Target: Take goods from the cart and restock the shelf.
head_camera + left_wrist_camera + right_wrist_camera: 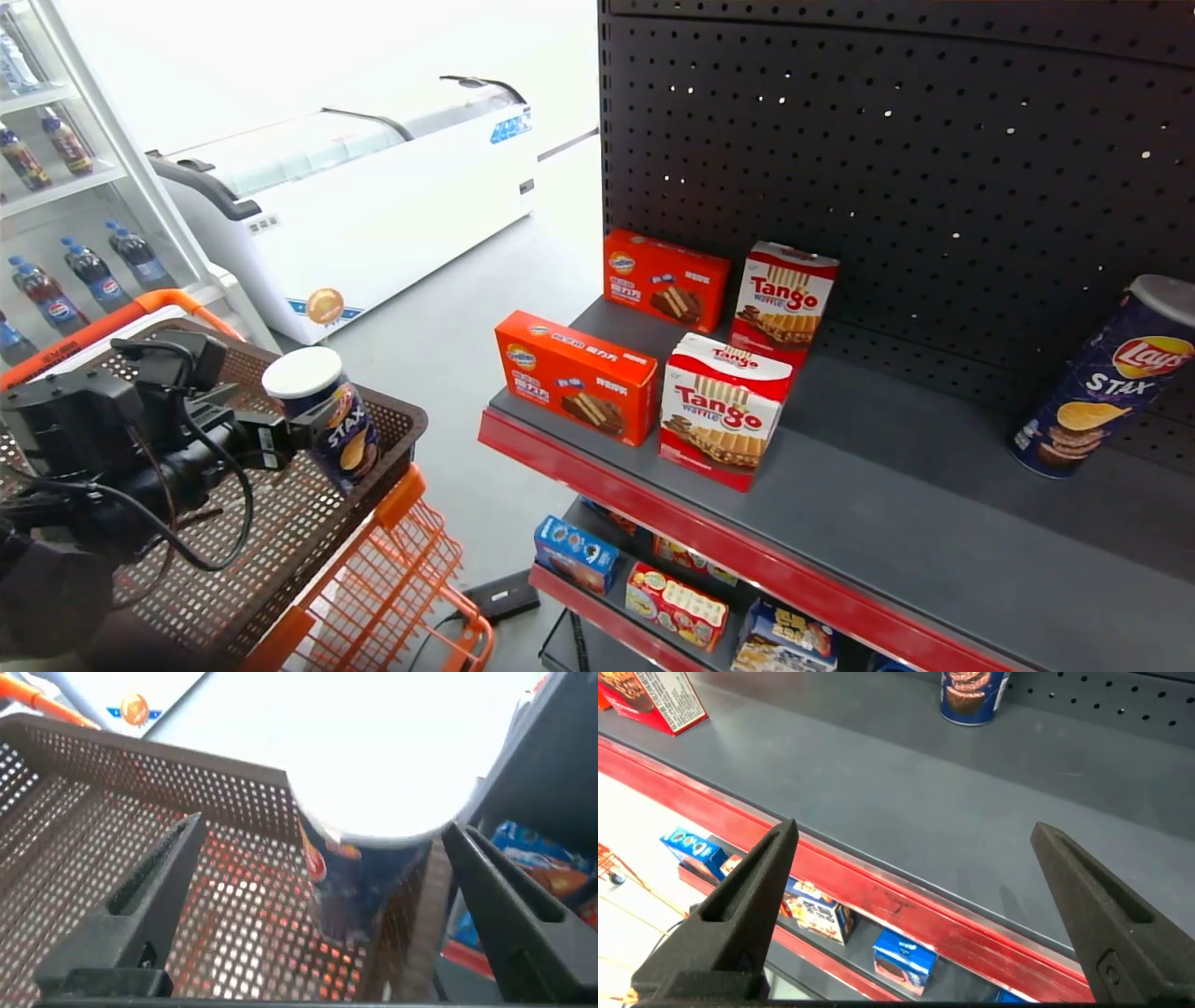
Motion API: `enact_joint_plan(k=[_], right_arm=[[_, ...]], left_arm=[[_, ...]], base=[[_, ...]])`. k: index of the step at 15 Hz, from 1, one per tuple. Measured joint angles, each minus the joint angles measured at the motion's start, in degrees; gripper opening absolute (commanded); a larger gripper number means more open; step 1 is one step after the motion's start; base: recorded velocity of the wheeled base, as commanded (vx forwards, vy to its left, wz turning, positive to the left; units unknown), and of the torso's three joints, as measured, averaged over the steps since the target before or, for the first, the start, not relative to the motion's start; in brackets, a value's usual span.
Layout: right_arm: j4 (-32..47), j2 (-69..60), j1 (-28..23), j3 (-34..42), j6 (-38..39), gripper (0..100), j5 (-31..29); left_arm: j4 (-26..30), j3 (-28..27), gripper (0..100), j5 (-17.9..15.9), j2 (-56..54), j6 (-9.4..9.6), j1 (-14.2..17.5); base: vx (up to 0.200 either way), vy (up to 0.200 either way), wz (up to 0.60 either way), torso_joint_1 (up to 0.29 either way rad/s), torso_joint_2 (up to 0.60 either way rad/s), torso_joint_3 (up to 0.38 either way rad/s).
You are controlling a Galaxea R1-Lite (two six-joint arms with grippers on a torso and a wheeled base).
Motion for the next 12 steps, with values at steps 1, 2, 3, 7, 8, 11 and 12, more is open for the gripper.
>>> enact_joint_plan(k=[1, 2, 3, 7, 8, 11, 12], right_arm=[[0.0, 0.0, 0.0, 0.0, 0.0, 100, 0.0], [0.0, 0.0, 0.0, 0.0, 0.0, 100, 0.0], [0.0, 0.0, 0.0, 0.0, 0.0, 100, 0.0], [0.0, 0.0, 0.0, 0.0, 0.0, 100, 0.0], [0.0, 0.0, 0.0, 0.0, 0.0, 100, 0.0], [0.0, 0.0, 0.0, 0.0, 0.0, 100, 0.0], [0.0, 0.0, 0.0, 0.0, 0.0, 100, 0.0]], left_arm=[[-2.2, -1.1, 100, 0.0, 3.0, 0.00, -0.3], [-4.6, -1.9, 100, 0.0, 5.6, -0.02, -0.7], [-6.6, -2.7, 100, 0.0, 8.0, -0.05, -1.1], [-8.1, -7.5, 100, 0.0, 14.9, -0.11, -2.1], [-8.1, -9.1, 100, 0.0, 16.3, -0.27, -2.3], [-8.4, -13.8, 0, 0.0, 20.2, -0.55, -2.9], [-8.3, -14.7, 0, 0.0, 21.0, -0.52, -2.9]], base=[[0.000, 0.000, 0.00, 0.000, 0.00, 0.000], [0.000, 0.000, 0.00, 0.000, 0.00, 0.000], [0.000, 0.000, 0.00, 0.000, 0.00, 0.000], [0.000, 0.000, 0.00, 0.000, 0.00, 0.000], [0.000, 0.000, 0.00, 0.000, 0.00, 0.000], [0.000, 0.000, 0.00, 0.000, 0.00, 0.000], [0.000, 0.000, 0.00, 0.000, 0.00, 0.000]])
